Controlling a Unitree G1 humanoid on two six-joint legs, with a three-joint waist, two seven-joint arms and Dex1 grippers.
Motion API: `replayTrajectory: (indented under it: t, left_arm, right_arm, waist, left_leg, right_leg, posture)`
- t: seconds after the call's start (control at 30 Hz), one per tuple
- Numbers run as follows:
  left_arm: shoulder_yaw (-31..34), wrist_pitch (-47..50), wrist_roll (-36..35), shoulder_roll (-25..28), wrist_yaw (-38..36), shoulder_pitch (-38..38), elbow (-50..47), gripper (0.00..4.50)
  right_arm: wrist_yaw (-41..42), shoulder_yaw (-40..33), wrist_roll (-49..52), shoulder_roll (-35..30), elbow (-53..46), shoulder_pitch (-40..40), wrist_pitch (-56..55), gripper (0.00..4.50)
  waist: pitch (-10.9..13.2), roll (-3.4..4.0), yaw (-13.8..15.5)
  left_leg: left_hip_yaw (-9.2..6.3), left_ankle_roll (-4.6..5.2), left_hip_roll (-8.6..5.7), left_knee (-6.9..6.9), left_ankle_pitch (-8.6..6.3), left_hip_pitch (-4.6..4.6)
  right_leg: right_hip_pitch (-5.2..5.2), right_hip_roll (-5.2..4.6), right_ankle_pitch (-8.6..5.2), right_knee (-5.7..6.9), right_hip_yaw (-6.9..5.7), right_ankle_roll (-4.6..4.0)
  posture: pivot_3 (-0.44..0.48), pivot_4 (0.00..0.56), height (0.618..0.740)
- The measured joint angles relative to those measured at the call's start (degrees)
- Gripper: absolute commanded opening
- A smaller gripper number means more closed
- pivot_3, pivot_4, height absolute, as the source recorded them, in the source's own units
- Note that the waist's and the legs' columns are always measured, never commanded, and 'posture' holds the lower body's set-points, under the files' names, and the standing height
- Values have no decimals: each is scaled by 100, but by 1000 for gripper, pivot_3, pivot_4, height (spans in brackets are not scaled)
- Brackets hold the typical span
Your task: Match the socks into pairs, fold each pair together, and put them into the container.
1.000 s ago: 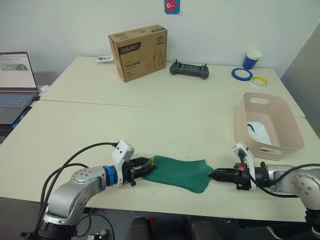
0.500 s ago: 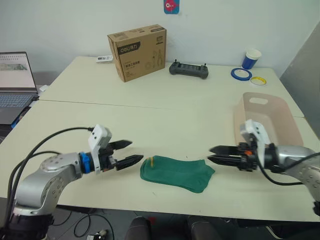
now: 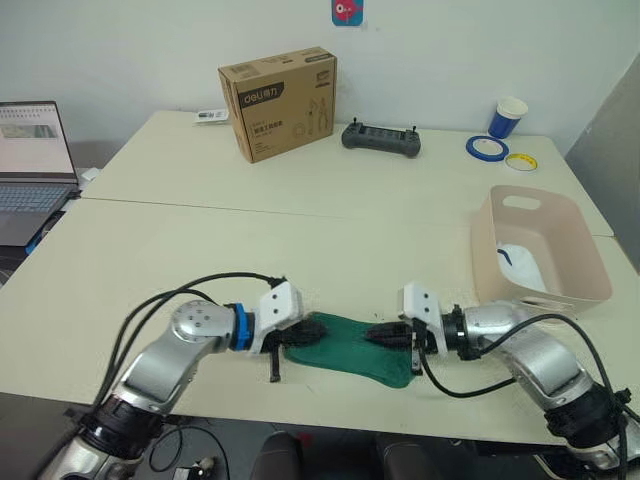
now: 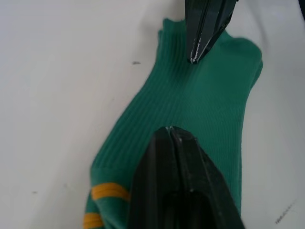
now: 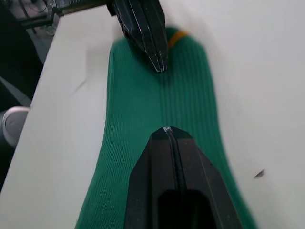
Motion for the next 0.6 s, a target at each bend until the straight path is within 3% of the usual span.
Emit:
replayTrajectory:
  t: [0.37, 0.6]
  left_arm:
    - [412, -132, -58, 230, -33, 336, 145, 29]
    - [818, 52, -606, 227, -199, 519, -353, 29]
  right_arm:
    - [441, -759, 22, -833, 74, 813, -645, 0]
    - [436, -957, 585, -478, -547, 596, -8, 0]
  waist:
    - [-2, 1, 0]
    - [-1, 2, -9]
  left_leg:
    - [-3, 0, 1, 4, 0, 26]
    - [-7, 0, 4, 4, 0, 29]
  right_leg:
    - [29, -2, 0, 2, -2, 4]
    - [32, 1, 1, 5, -4, 3]
  posture:
    - [0, 150, 740]
    - [0, 150, 740]
